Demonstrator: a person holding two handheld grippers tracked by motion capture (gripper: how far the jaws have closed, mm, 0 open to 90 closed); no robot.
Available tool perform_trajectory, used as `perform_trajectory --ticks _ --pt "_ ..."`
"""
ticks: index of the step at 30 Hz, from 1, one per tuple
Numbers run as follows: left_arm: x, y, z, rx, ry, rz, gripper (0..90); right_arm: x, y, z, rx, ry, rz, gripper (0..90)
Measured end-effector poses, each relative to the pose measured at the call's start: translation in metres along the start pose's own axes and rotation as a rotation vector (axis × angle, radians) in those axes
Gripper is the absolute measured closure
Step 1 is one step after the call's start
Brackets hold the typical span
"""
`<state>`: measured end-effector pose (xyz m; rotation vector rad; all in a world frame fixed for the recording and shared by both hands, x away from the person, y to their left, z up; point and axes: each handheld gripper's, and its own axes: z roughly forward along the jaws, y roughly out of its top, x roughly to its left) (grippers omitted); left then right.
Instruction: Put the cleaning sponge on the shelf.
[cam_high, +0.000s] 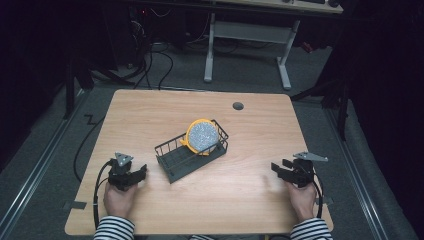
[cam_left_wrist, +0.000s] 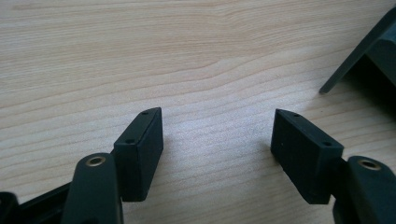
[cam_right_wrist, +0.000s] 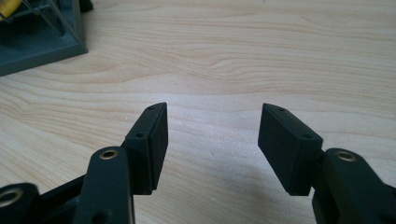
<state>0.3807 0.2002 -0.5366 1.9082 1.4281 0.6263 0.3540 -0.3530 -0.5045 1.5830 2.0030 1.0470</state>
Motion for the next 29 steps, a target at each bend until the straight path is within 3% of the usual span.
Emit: perform_trajectory --ticks 10,16,20,22,29 --pt "0.0 0.0 0.0 0.0 0.0 0.0 34.9 0.004 -0.009 0.015 0.024 -0.024 -0.038 40.0" --pt "0.0 0.0 0.0 0.001 -0.001 -0.001 34.8 0.008 -0.012 0.023 0.051 -0.071 -0.069 39.4" --pt "0.0 0.0 0.0 0.001 0.001 0.0 34.8 0.012 -0.015 0.025 0.035 -0.127 -0.133 35.8" --pt "0.0 0.0 0.0 0.001 0.001 0.0 34.8 0.009 -0.014 0.026 0.04 -0.133 -0.106 34.8" --pt "0.0 0.0 0.0 0.0 0.002 -0.002 36.1 0.009 -0.014 0.026 0.039 -0.136 -0.11 34.7"
